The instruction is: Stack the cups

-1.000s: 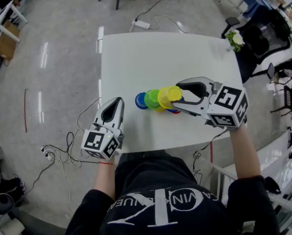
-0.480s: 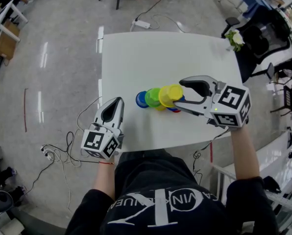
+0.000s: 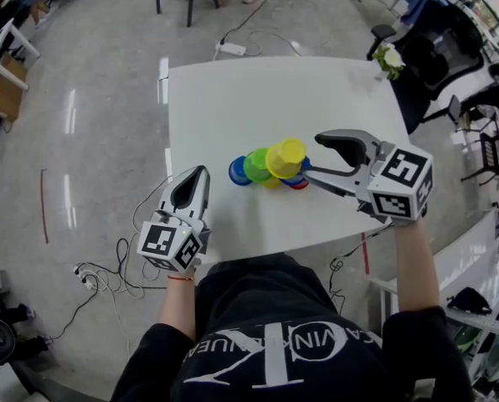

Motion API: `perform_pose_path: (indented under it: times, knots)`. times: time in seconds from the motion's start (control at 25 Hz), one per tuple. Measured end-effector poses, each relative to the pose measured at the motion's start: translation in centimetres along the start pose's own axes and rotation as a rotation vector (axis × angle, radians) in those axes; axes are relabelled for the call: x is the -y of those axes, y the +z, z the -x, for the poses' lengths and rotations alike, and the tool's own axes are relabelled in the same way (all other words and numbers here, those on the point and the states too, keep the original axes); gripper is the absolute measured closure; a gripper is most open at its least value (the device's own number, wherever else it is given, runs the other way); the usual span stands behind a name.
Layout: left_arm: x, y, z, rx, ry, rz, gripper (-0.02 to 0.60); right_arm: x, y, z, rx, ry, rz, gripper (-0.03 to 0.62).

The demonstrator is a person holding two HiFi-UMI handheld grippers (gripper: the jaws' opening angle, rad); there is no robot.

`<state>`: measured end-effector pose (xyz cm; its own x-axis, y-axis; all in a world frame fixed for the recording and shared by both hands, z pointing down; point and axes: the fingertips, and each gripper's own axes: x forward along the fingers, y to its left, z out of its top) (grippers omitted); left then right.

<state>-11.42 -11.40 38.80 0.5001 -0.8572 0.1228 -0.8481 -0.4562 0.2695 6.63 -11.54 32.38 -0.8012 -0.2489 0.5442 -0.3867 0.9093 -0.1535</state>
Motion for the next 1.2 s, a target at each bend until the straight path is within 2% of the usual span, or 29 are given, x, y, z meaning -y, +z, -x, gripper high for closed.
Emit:
perform_pose_path:
  times: [0.28,0.48,0.72,0.96,1.08,1.2]
  knots:
    - [0.1,0.7,0.3,0.013,-0.038,-0.051,0.577,-0.7,-2.1,1.5,0.084,-0.112,-0.083,0.36]
    - [0.4,1.0,1.0,0.018,-0.047,-0.075,0.577,-1.6,-4.9,1.8,0.097,-0.22,-0.084,0.457]
    - [1.2,2.2,1.8,0.047,-0.033,-0.106,0.577,-2.6,-6.7,1.5,0.15,-0.282,-0.122,0.583]
    - [1.8,2.7,3.4,0.071,0.023,-0.117,0.577,-2.6,-7.4,1.8,0.235,-0.373,-0.1,0.583]
    - [2.2,2.4,4.7,0.077,0.065,-0.107,0.577,-3.2,-7.6,2.4,0.318,-0.376,-0.153,0.583]
    - [2.9,2.0,5.9,0.078,0.096,-0.097,0.577,-4.3,-8.5,2.7,0.343,-0.381,-0.176,0.585]
